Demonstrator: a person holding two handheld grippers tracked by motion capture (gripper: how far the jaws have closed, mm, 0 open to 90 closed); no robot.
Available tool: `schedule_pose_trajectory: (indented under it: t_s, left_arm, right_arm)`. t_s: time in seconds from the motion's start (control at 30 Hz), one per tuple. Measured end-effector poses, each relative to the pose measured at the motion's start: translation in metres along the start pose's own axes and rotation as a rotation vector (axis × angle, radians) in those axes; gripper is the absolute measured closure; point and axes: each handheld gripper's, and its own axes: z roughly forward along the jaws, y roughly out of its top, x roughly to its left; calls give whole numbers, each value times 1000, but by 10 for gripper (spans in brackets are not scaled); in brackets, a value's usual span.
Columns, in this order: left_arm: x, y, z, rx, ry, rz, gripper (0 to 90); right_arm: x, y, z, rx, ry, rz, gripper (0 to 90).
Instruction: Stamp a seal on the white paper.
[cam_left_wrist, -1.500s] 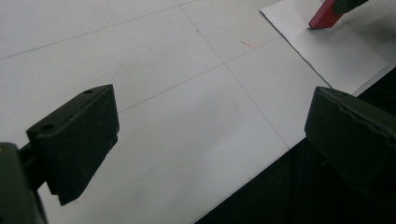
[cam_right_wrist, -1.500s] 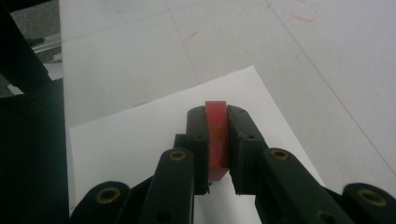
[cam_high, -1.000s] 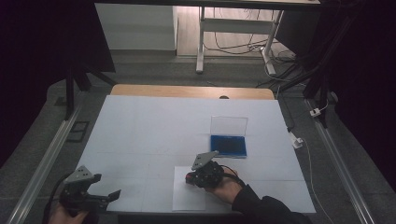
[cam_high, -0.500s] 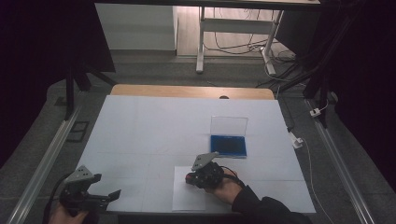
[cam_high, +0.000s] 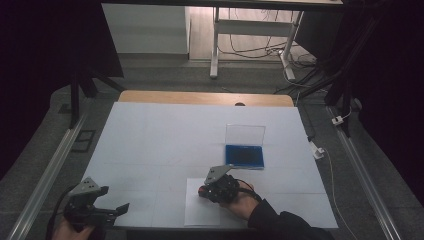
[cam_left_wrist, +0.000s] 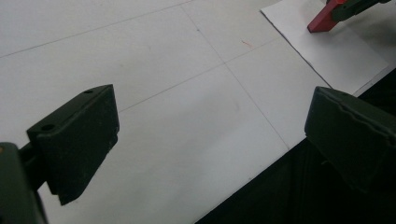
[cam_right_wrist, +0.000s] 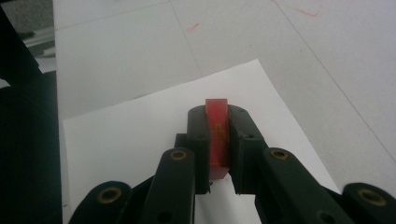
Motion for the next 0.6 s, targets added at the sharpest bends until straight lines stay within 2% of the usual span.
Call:
schedule_pose_trajectory:
  t_s: [0.1,0.2,0.27,0.43,0.6]
  left_arm:
    - [0,0,0,-1,-2,-3,36]
    - [1,0,0,-3,-4,-5,36]
    - [1,0,0,-4,-4,-5,36]
    - [1,0,0,-4,-3,-6,37]
    - [1,0,0,-4,-3,-6,37]
  right_arm:
    - [-5,-2,0,-8,22,24,808]
    - [-6,0,0,-4,36,21,806]
    - [-6,1,0,4,35,14,806]
    - [-9,2,-1,1,28,40,803]
    - [-11,5,-8,-42,20,72,803]
